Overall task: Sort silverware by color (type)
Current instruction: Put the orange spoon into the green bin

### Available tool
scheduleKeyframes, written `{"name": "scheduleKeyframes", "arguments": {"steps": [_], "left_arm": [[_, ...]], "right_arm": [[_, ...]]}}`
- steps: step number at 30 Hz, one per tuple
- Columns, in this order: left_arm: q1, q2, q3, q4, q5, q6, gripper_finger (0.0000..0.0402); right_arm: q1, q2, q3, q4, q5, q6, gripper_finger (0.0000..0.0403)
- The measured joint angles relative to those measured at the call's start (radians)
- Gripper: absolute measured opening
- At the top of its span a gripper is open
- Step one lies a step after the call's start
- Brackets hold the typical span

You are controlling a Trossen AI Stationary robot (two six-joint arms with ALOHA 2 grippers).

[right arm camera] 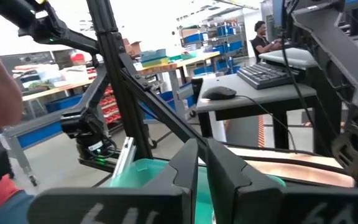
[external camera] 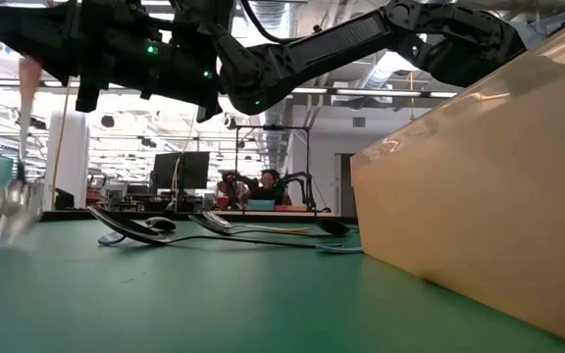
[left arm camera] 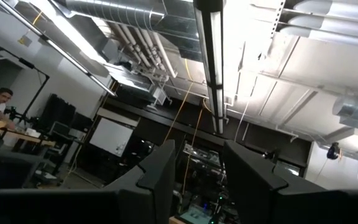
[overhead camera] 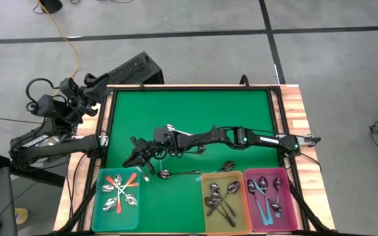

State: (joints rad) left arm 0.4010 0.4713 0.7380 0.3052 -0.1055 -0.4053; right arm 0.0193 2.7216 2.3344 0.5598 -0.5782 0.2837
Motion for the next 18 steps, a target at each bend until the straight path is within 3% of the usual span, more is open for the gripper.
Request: {"name": "scheduleKeyframes", "arguments": {"steps": [12,18], "left_arm": [[0.000,0.000,0.000,-0.001,0.000,0.006,0.0121],[0.000,0.000,0.000,-0.006,0.003,0.008,0.0121]], "right_arm": [[-0.035,-0.016,-0.001,-0.031,0.003,-0.033,0.0052],[-0.110,-0.116,0.003,-0.271,-0.021,-0.068,0.0052]]}}
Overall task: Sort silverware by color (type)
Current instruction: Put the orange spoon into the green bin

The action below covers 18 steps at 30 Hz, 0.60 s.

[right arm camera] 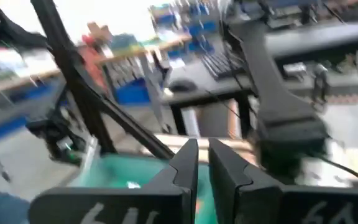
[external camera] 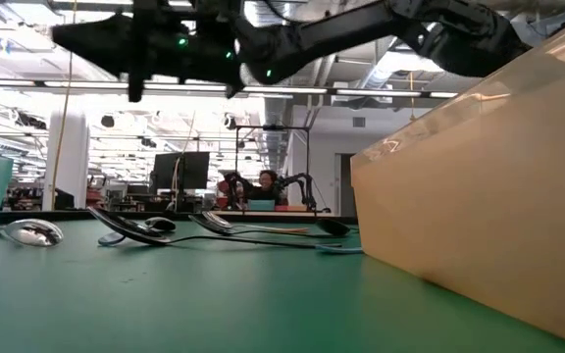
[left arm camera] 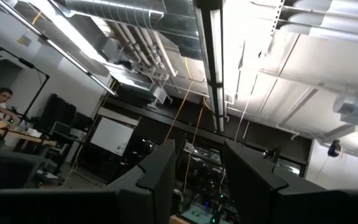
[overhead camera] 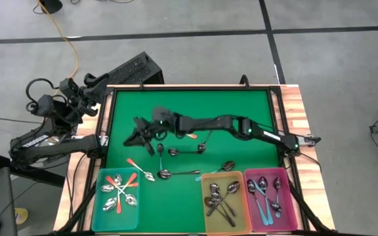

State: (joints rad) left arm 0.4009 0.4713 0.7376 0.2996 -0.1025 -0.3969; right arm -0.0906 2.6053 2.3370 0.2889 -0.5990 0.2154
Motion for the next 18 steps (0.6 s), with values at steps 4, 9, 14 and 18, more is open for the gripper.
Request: {"name": "scheduleKeyframes", "arguments": {"steps": [4,9,14,18], "left_arm": [[0.000,0.000,0.000,-0.023,0.011,0.003,0.0121],[0.000,0.000,0.000,-0.097,0.011,0.034,0.0121],[0.000,-0.009,-0.001,-0.135,-0.009,0.035,0.0121],[0.000,-0.034,-0.001,-0.175,-0.009,0.035,0.0121]], "right_arm": [[-0.003,-0.044,-0.001,-0.299,0.054,-0.122,0.0052],[0.028,-0.067,-0.003,-0.637,0.322,-0.303,0.0052],[0.038,-0.069,-0.003,-0.821,0.440,-0.331,0.0052],[0.024,-0.069,-0.003,-0.879,0.444,-0.332,0.0054]]}}
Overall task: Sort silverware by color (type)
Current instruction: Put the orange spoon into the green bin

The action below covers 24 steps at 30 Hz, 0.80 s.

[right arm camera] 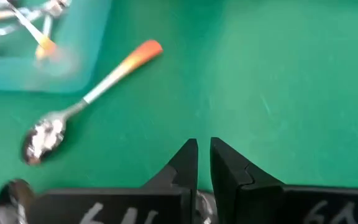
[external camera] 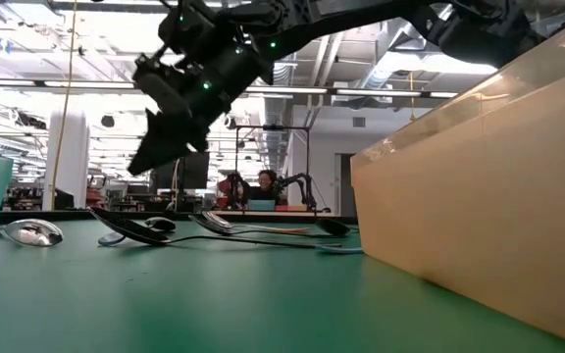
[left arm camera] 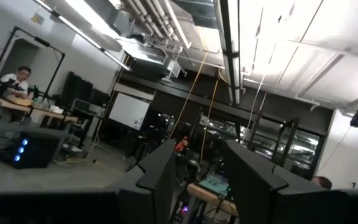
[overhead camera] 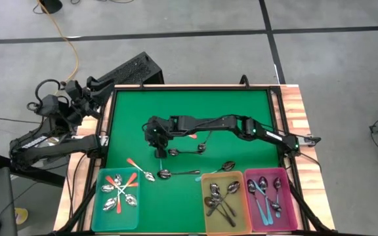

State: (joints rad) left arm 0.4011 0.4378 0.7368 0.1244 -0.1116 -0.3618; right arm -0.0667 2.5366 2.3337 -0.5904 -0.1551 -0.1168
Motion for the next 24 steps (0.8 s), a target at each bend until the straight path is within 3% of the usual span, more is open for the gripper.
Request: {"name": "scheduleKeyframes", "arguments": {"steps": [6,16,24], "left_arm": [[0.000,-0.037,0.000,-0.096,-0.001,0.000,0.0121],[0.000,-0.105,0.000,-0.226,-0.001,0.003,0.0121],[0.000,-0.111,0.000,-0.317,-0.002,0.004,0.0121]], "right_arm": [[-0.026,-0.034,0.002,-0.097,0.027,-0.022,0.0082],[-0.059,-0.081,0.000,-0.315,0.166,-0.014,0.0176],[-0.068,0.007,0.002,-0.353,0.230,0.011,0.0182]]}}
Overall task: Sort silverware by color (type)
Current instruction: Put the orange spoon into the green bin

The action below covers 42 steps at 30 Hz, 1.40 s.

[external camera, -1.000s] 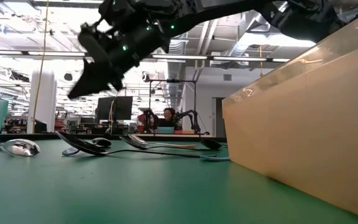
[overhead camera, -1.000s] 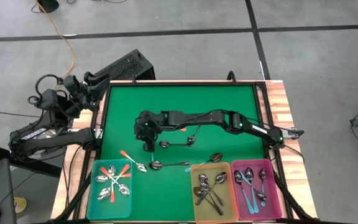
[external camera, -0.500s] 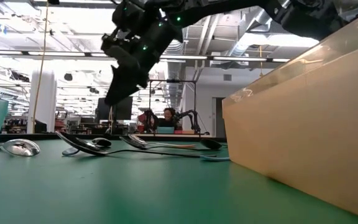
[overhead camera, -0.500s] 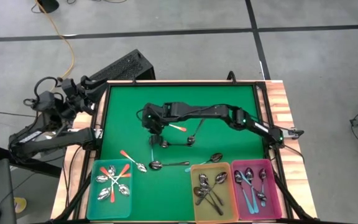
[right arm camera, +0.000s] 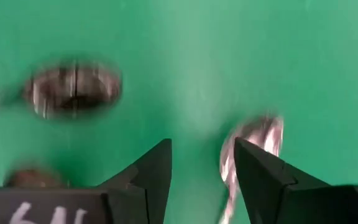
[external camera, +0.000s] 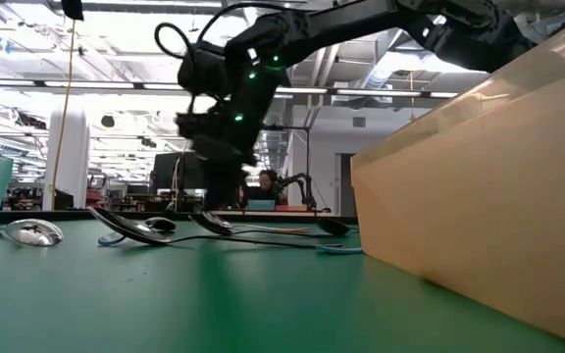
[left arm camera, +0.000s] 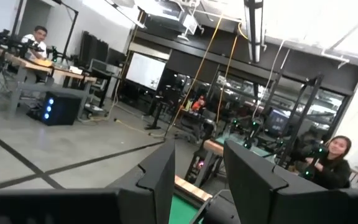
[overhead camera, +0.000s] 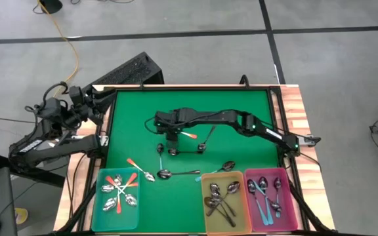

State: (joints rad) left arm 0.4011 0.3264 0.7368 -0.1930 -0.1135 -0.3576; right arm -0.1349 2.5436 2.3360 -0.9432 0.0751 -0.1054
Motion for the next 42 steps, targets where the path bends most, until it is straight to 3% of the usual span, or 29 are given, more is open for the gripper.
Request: {"name": "scheduleKeyframes", "arguments": {"steps": [4,14,18,25,29,36,42], "left_arm": [[0.000,0.000,0.000,0.001,-0.004,0.006,0.0121],[0.000,0.000,0.000,0.000,-0.007,0.013,0.0121],[0.000,0.000,0.000,-0.001,-0.007,0.011,0.0121],[0.000,0.000,0.000,-0.004,-0.007,0.005,0.0121],[0.000,0.000,0.000,-0.012,-0.007,-0.004,0.0121],[0.000,0.000,0.000,-0.021,-0.007,-0.012,0.0121],[0.000,0.000,0.000,-0.028,-0.007,-0.055,0.0121]], "right_arm": [[-0.015,0.004,-0.004,-0.099,0.014,-0.009,0.0177],[-0.067,0.006,-0.003,-0.159,-0.010,0.024,0.0176],[-0.066,0.027,0.001,-0.161,-0.077,0.027,0.0176],[-0.051,0.027,0.000,-0.145,-0.070,0.038,0.0171],[-0.057,0.028,0.000,-0.152,-0.069,0.063,0.0134],[-0.059,0.028,0.000,-0.163,-0.063,0.128,0.0019],[-0.046,0.028,-0.002,-0.136,-0.020,0.141,0.0008]]}}
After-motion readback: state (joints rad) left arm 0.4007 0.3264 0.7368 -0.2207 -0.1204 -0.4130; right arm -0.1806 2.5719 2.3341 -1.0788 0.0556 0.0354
